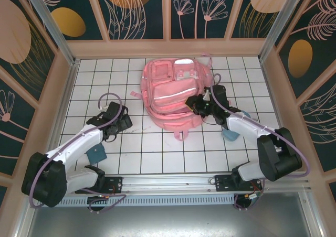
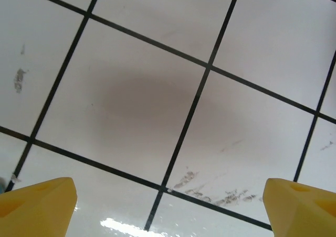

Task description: Pack books, pencil case, and school supplies into a backpack

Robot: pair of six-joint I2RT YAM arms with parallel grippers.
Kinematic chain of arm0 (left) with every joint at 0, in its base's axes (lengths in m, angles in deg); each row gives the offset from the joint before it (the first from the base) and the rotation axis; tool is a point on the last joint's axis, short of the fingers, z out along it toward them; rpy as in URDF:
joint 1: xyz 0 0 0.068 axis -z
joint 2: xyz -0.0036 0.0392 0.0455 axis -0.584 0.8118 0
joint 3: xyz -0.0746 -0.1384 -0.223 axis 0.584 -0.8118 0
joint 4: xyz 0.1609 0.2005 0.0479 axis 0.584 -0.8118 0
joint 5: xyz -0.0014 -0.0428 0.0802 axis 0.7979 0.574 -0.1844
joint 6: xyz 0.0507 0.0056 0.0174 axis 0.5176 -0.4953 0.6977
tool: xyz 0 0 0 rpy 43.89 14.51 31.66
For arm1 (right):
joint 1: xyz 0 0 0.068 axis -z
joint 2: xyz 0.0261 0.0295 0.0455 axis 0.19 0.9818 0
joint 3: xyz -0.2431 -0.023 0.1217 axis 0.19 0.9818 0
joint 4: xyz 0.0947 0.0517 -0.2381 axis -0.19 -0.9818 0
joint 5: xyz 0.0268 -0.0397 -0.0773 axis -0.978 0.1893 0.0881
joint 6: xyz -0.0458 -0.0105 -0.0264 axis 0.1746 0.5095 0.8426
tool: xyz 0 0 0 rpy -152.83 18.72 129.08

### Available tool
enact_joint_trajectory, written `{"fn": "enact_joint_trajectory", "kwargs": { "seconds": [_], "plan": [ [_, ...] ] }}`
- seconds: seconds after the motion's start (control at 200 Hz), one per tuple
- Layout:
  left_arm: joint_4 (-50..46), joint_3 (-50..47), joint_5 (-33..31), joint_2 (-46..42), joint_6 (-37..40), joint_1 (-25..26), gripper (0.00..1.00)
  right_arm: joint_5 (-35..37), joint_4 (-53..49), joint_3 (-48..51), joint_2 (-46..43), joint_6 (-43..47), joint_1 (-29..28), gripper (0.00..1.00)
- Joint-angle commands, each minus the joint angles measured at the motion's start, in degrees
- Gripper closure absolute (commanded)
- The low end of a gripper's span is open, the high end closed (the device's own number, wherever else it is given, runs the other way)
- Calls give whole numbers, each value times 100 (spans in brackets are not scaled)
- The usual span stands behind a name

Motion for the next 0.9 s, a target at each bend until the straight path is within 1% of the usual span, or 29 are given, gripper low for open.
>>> {"fn": "enact_joint_trajectory", "kwargs": {
  "seconds": [0.0, 0.035, 0.105, 0.195, 0.3, 0.33, 0.395, 0.42, 0.435, 0.495, 0.546, 0.696, 0.826, 0.891],
  "plan": [
    [274, 220, 191, -195, -80, -2, 8, 1058, -1030, -443, -83, 563, -36, 52],
    [317, 291, 212, -179, -36, -7, 8, 1404, -1367, -493, -208, 721, -41, 45],
    [396, 417, 269, -135, 132, -1, 8, 2168, -2045, -551, -537, 909, -27, 37],
    [551, 559, 413, -73, 410, -1, 8, 2968, -2762, -446, -1092, 1031, 32, 32],
    [836, 664, 695, -10, 729, 1, 8, 3748, -3563, -226, -1565, 1122, 297, 26],
    [909, 688, 751, 12, 791, 1, 8, 4007, -3852, -173, -1621, 1077, 419, 18],
    [1039, 748, 865, 50, 873, 1, 8, 4457, -4333, -46, -1681, 977, 722, 9],
    [1087, 771, 910, 67, 903, -1, 8, 4566, -4458, 17, -1690, 947, 828, 2],
    [1111, 781, 942, 77, 922, 0, 8, 4619, -4516, 55, -1694, 913, 870, 1],
    [1179, 836, 1028, 128, 976, 1, 8, 4628, -4626, 199, -1661, 839, 1100, 1],
    [1222, 865, 1082, 168, 1031, -4, 8, 4552, -4594, 335, -1623, 778, 1185, 1],
    [1300, 913, 1341, 278, 1208, 23, 8, 4336, -4364, 584, -1345, 659, 1218, 1],
    [1363, 974, 1423, 357, 1348, 112, 8, 4292, -4195, 758, -1100, 593, 1229, 1],
    [1433, 1035, 1479, 426, 1427, 211, 8, 4018, -3931, 889, -1009, 688, 1323, 1]
  ]
}}
